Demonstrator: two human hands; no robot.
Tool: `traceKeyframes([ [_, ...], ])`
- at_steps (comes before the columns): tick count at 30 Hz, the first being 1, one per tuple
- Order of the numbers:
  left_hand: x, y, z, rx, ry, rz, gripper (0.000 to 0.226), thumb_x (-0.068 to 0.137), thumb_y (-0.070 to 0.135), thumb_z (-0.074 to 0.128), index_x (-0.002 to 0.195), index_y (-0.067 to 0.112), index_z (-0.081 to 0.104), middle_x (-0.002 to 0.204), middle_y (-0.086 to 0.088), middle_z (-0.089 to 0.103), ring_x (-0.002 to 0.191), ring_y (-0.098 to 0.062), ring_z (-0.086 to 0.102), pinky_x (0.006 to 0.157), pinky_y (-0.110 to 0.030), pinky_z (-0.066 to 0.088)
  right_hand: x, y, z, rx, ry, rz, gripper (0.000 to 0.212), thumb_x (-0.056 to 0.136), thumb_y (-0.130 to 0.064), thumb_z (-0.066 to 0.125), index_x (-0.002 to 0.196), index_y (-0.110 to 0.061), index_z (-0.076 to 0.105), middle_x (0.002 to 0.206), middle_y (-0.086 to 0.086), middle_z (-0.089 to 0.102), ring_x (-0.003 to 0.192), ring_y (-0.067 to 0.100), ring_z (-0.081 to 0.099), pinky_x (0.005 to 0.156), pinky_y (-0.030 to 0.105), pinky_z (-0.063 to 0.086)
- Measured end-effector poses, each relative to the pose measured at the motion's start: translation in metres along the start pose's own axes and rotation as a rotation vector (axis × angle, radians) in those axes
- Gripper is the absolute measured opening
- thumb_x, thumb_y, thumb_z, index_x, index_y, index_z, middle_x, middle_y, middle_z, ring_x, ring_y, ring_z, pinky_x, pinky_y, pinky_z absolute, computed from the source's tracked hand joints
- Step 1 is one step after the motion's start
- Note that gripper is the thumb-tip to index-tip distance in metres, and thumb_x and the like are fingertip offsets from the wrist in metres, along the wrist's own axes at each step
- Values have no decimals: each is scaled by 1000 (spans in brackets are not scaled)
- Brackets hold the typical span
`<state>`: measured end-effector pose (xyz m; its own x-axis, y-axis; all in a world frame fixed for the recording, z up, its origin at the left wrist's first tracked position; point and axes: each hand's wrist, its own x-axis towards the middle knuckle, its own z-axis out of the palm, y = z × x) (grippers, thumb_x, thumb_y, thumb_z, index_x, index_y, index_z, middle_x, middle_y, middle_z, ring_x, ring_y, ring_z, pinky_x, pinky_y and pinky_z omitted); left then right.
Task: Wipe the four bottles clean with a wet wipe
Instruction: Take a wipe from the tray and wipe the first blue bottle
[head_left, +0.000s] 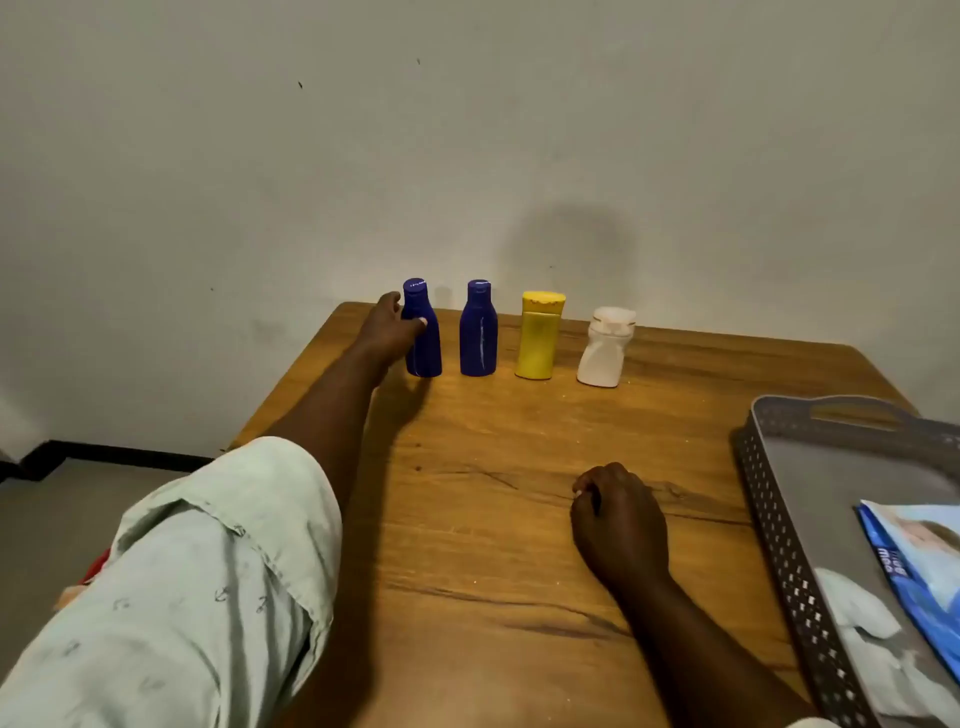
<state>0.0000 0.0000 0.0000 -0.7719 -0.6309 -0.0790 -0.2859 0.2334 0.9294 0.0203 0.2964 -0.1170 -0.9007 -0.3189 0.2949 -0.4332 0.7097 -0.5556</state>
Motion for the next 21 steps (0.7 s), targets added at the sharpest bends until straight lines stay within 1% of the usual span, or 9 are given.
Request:
traceKeyframes([
  [4,8,-3,-1,-22,-10,23,61,93,6,54,147,12,26,149,-12,36,134,-28,40,99,-37,40,2,0,0,5,-5,16,9,83,-14,59,81,-22,62,85,-5,60,81,15,53,69,32,45],
  [8,14,-9,5,-8,-7,44,57,92,4,55,143,12,32,144,-11,42,130,-26,43,94,-33,40,2,3,3,7,4,1,7,84,-15,58,82,-22,62,84,-6,59,80,14,53,68,31,44],
  [14,22,-17,8,17,-9,54,52,92,3,55,140,11,37,140,-12,46,128,-26,45,93,-34,40,2,4,5,-1,10,-4,8,83,-16,58,81,-23,60,84,-7,59,80,14,53,68,31,44],
  [17,22,-17,9,33,30,46,48,92,5,55,137,8,39,138,-13,48,125,-26,47,93,-34,42,3,4,5,-4,7,-3,8,83,-16,58,81,-22,60,84,-6,59,79,14,53,68,30,43],
  [21,19,-18,11,40,66,44,47,91,8,58,134,8,39,136,-13,49,123,-27,49,90,-32,43,3,4,4,-4,7,-8,7,83,-15,59,82,-21,61,84,-5,59,80,15,53,68,30,42],
])
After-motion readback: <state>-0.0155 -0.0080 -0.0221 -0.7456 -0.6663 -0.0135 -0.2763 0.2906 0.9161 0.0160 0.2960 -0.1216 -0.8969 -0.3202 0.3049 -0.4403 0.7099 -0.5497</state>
